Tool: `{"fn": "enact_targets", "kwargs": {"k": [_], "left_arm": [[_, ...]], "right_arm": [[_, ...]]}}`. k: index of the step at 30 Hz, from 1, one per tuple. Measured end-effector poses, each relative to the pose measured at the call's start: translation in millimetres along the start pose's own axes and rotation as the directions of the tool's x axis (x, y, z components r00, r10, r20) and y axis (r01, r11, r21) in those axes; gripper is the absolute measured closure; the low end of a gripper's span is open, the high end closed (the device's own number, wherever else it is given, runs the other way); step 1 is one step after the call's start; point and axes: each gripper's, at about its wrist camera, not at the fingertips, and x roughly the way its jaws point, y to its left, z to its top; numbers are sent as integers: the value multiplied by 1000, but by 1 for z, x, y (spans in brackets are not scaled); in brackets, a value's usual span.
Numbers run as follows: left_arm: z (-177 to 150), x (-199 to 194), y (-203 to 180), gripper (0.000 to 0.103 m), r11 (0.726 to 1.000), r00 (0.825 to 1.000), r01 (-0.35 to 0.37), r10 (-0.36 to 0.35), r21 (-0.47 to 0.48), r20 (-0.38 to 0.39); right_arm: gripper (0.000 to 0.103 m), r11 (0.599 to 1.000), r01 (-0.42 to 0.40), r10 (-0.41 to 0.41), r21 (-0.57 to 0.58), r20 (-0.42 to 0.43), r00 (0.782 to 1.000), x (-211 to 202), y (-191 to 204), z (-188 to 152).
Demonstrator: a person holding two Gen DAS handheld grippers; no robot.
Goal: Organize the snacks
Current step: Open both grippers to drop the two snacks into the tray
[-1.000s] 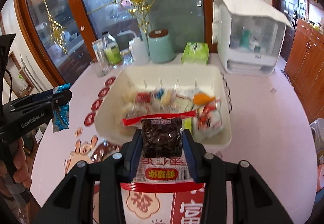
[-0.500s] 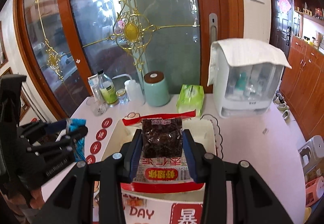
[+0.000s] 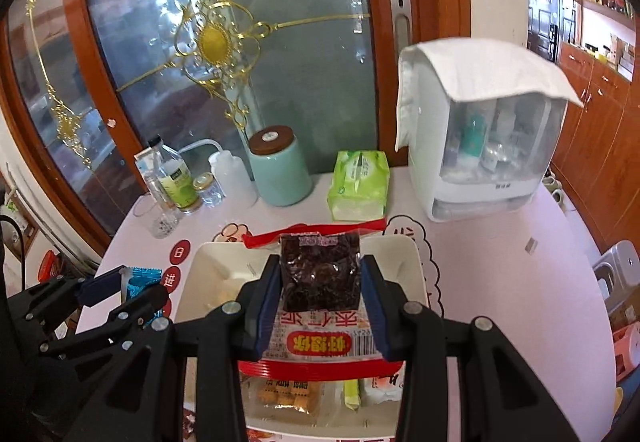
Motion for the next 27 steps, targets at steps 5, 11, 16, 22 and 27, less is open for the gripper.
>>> {"fn": "enact_targets", "kwargs": {"k": [5, 11, 16, 22, 27], "left_arm": [[-1, 25, -8, 27, 1000, 999, -2, 2, 6, -35], [-12, 55, -8, 16, 1000, 995, -2, 1, -9, -102], [-25, 67, -2, 15, 1000, 989, -3, -1, -28, -147], [-31, 67, 1, 14, 999, 986, 1, -7, -35, -166], [-37, 61, 0, 14, 999, 985, 8, -14, -35, -171]], "right_arm": [[62, 1000, 25, -25, -9, -54, 998, 27, 2, -6], [56, 999, 22, -26, -36, -129, 991, 51, 1, -20], [55, 999, 11, -17, -34, -165, 986, 57, -3, -33], [55, 1000, 4, -9, -31, -189, 982, 60, -4, -40], [54, 999, -9, 3, -31, -197, 980, 57, -1, -44]]}}
